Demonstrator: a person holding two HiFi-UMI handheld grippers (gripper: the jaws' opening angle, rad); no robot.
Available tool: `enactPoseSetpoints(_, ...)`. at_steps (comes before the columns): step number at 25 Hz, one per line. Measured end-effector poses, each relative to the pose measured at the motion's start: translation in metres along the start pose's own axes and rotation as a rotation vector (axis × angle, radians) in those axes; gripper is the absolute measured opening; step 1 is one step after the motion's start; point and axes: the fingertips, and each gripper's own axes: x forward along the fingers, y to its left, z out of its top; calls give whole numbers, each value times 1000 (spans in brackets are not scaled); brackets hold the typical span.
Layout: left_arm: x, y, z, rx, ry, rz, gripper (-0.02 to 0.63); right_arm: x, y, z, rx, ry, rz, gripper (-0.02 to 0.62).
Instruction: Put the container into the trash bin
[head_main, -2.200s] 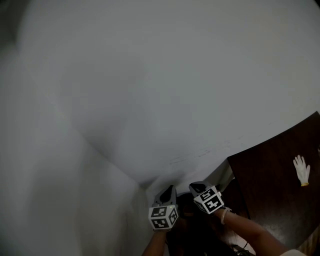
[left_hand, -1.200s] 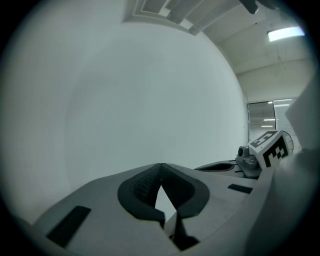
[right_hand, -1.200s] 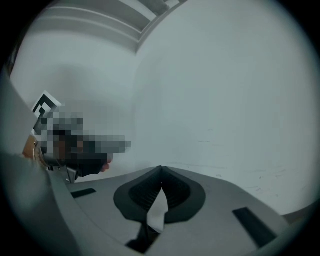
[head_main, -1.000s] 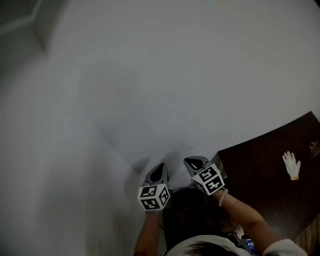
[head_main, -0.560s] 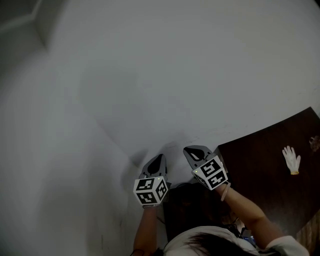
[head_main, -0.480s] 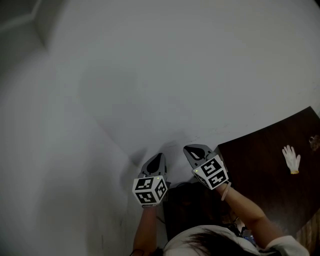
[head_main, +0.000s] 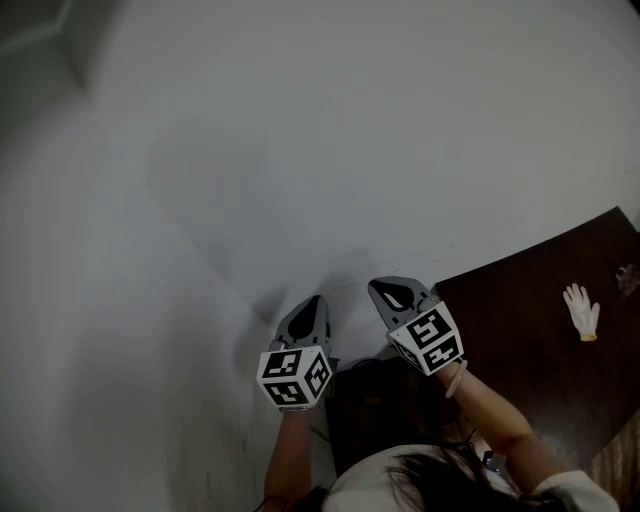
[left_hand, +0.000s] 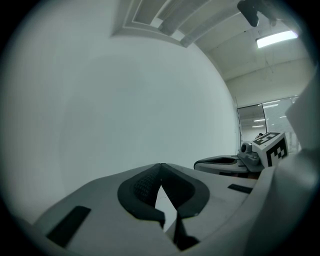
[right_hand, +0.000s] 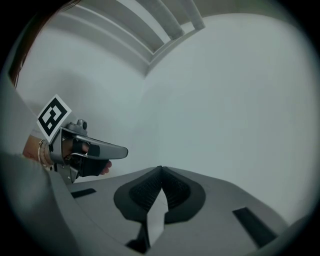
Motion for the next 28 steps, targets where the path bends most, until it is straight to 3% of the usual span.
enactPoseSetpoints(28,2,8,-6,-28,11,-1,18,-3,2,2,7,4,-13,8)
